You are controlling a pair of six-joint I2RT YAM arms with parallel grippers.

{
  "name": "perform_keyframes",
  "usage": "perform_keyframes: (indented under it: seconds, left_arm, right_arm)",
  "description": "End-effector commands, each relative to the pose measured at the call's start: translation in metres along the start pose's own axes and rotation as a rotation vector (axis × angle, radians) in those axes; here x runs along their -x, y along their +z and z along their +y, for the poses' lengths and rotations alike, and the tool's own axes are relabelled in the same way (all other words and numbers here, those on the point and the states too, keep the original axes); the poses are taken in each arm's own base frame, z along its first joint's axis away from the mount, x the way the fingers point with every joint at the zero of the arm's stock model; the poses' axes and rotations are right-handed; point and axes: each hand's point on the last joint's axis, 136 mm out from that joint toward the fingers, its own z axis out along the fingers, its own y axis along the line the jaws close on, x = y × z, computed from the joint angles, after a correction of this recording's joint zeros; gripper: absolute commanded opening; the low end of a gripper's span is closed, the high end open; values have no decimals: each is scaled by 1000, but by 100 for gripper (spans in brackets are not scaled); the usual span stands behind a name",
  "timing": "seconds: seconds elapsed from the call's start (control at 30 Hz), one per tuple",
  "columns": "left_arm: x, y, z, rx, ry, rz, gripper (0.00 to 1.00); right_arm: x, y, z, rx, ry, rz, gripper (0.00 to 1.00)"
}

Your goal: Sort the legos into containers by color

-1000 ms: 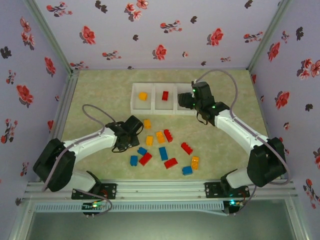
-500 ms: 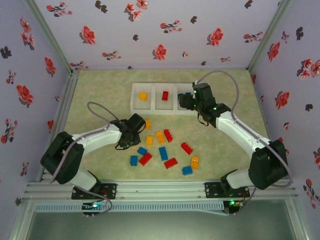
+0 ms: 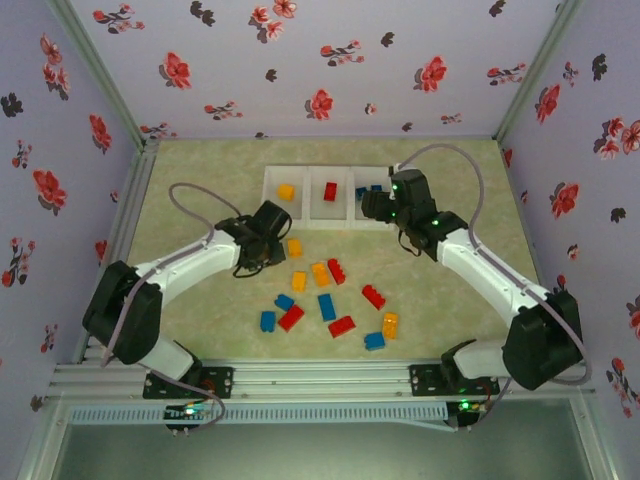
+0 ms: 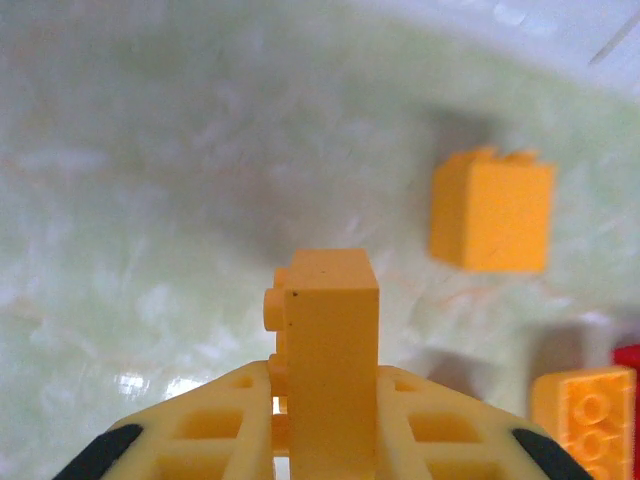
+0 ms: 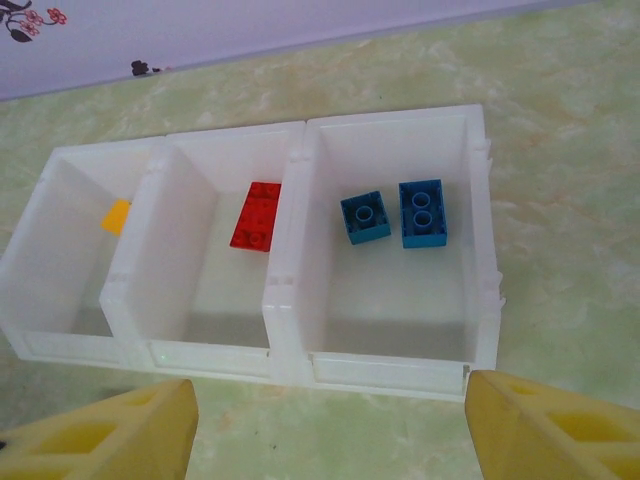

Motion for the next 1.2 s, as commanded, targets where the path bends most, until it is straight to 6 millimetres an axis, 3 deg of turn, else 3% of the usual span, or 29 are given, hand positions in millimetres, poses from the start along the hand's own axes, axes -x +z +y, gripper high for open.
perform_keyframes:
  seconds: [0.0,0.33,0.5,0.77,0.87,1.17]
  left_arm:
    - [33,-7,-9,4,59,-52,22]
    - [113,7,-35,-16,162,-101,21]
    - [139,24,-45,-25,269,-49,21]
    - [163,50,-44,52,387,21,21]
    - [163,58,-35,105,412,60,20]
    - [182,71,-31,128,414,62,23]
  right_arm:
    - [-7,-10,-6,-21,17,3,72]
    - [-14,-27,-12,-24,22,-8,72]
    - [-17,-35,-16,-30,18,-15,72]
    - [-20,-41,-20,-37,21,-18,72]
    - [-21,-43,-20,-37,21,-18,72]
    - [-23,-45,-22,-41,22,-18,72]
